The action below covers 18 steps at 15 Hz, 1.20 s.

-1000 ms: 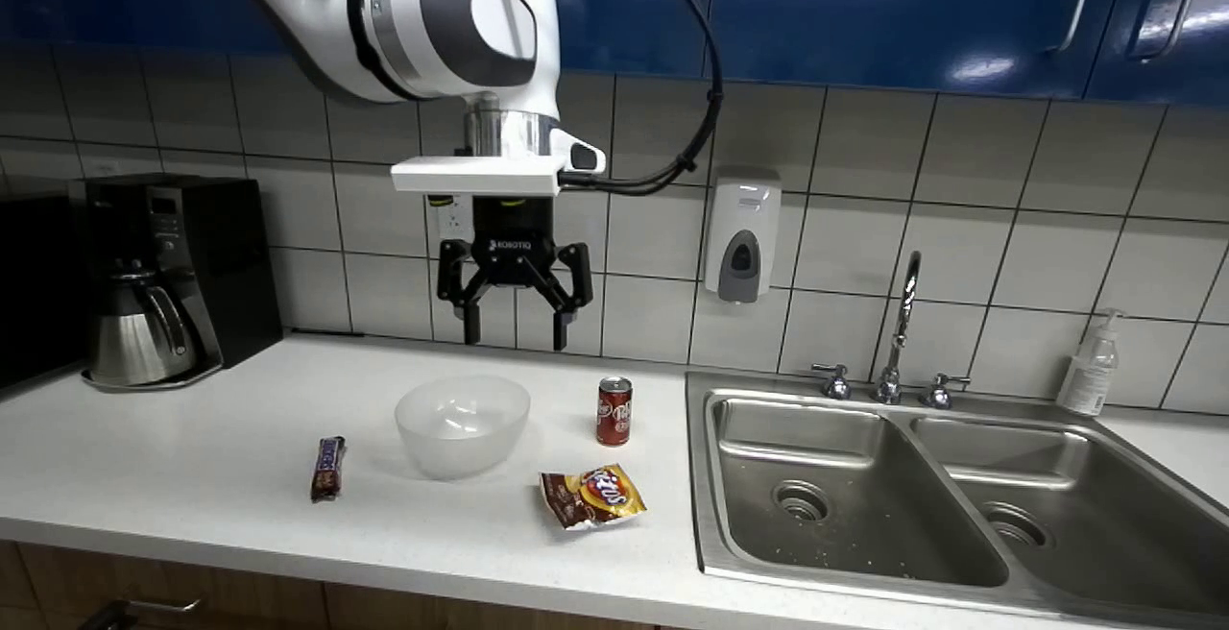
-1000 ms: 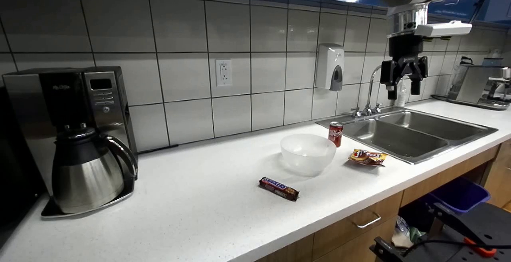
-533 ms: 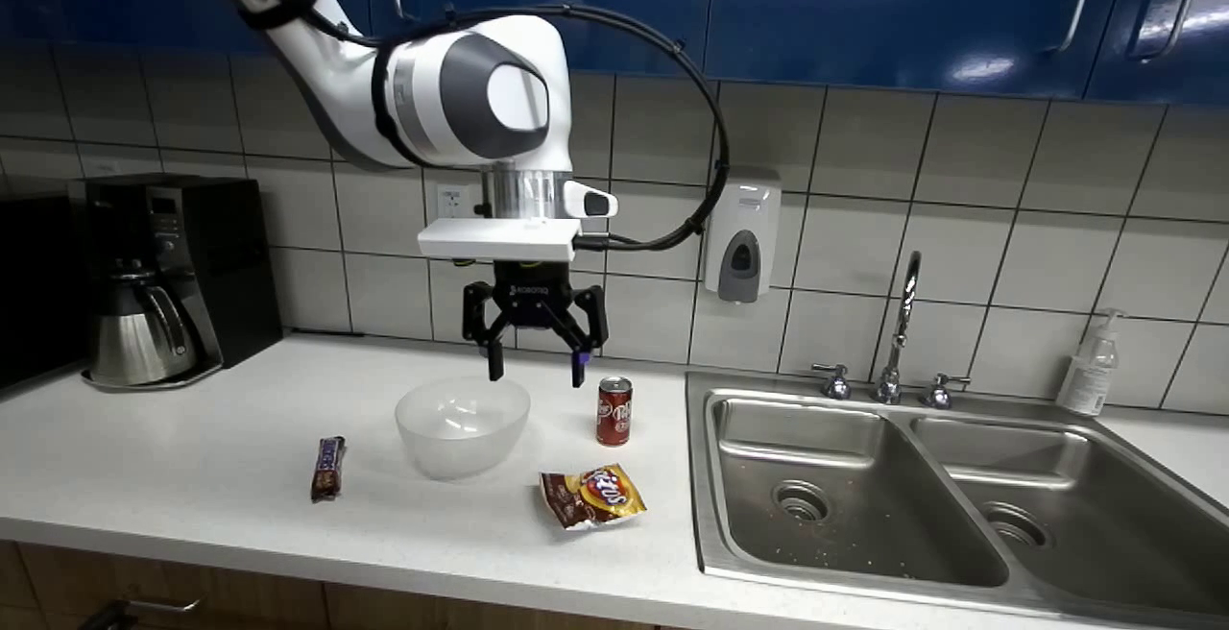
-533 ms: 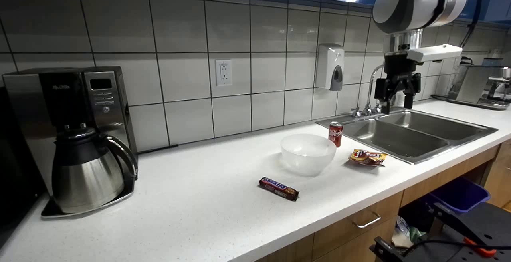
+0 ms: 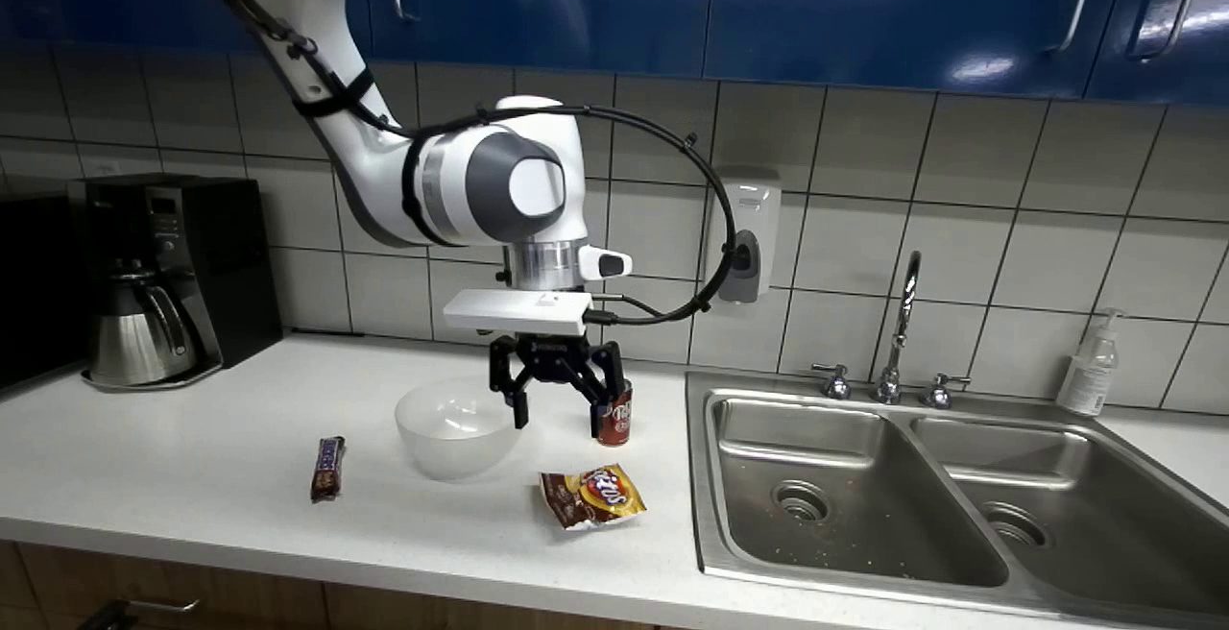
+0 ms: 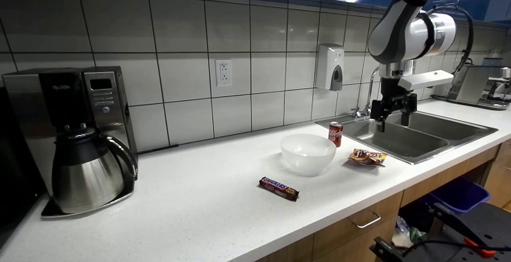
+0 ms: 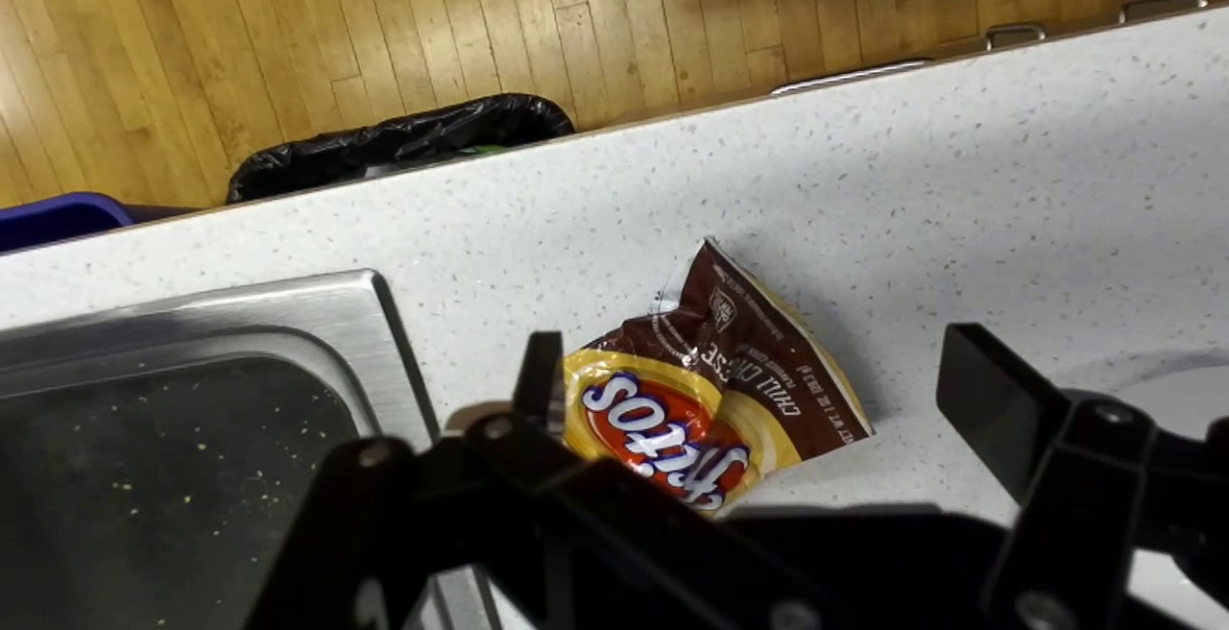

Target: Put the yellow packet in the bowl.

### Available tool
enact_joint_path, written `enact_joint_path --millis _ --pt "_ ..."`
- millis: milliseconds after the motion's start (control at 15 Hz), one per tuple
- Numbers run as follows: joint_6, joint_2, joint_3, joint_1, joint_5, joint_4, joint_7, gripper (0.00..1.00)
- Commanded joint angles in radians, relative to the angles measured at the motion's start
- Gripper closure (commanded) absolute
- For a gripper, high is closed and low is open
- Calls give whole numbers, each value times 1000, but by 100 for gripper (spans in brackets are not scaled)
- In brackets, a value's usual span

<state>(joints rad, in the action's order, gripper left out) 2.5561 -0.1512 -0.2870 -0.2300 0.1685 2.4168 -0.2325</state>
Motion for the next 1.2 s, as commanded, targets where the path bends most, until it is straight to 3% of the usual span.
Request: enact_joint_path --millis 0,600,1133 --pt "54 -95 14 -18 -27 -59 46 0" --pt "149 -343 7 15 -35 -201 223 0" --pt "147 -495 1 65 -38 -318 320 0"
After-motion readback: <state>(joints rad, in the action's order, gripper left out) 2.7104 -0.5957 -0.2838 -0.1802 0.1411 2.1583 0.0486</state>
